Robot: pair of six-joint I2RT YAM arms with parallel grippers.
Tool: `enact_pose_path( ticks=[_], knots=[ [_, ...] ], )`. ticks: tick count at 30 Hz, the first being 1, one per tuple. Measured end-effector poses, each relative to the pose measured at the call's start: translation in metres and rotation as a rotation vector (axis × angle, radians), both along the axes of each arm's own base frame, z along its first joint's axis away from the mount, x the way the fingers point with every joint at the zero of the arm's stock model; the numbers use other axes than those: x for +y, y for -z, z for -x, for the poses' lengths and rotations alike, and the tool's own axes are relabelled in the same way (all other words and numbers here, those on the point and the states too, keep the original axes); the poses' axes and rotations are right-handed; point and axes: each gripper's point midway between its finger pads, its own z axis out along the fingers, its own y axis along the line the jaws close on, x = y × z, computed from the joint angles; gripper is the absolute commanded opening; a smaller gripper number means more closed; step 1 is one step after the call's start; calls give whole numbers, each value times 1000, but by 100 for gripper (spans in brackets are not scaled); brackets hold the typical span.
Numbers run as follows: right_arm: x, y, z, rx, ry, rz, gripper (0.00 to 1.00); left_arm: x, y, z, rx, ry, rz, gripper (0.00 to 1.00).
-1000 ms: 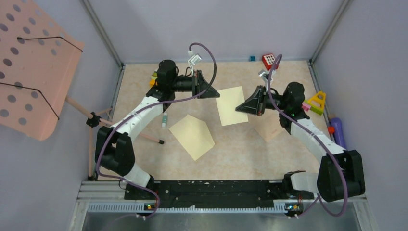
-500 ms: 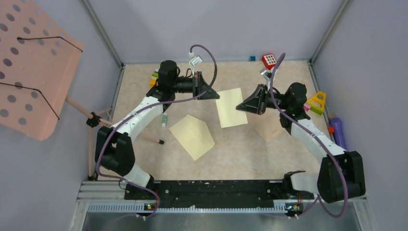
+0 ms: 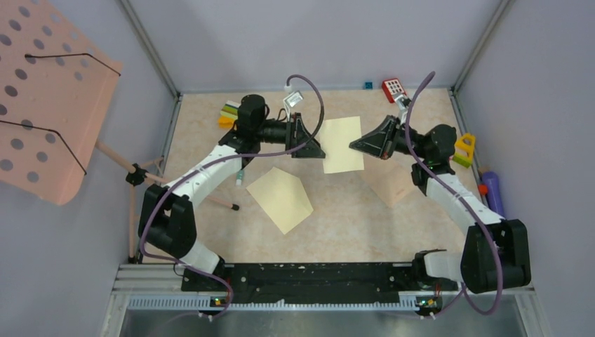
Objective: Place the letter into the envelope and seal it
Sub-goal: Fold the letter.
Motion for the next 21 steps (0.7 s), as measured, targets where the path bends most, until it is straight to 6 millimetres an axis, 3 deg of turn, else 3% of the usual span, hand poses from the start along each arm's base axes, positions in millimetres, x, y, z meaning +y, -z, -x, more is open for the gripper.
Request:
enact_pose_path(
  ticks=[2,6,12,14,16,17,21],
  knots=[
    [-1,0,-1,14,11,-15,0,-5,0,8,-5,31,2,63],
    [-2,5,-3,54,38,-36,0,-16,4,23,-9,91,1,46],
    [-6,4,-7,63,91,-54,0,-26,23,26,40,139,-19,44],
    [-9,2,-8,54,111,-60,0,-26,25,25,47,139,-24,31],
    [-13,-1,-10,48,130,-65,0,-26,25,25,43,142,-22,5],
    [-14,-1,-12,47,137,-66,0,-25,25,25,44,142,-22,0],
    [-15,0,-14,46,148,-65,37,-26,25,25,27,143,-20,0]
  ],
)
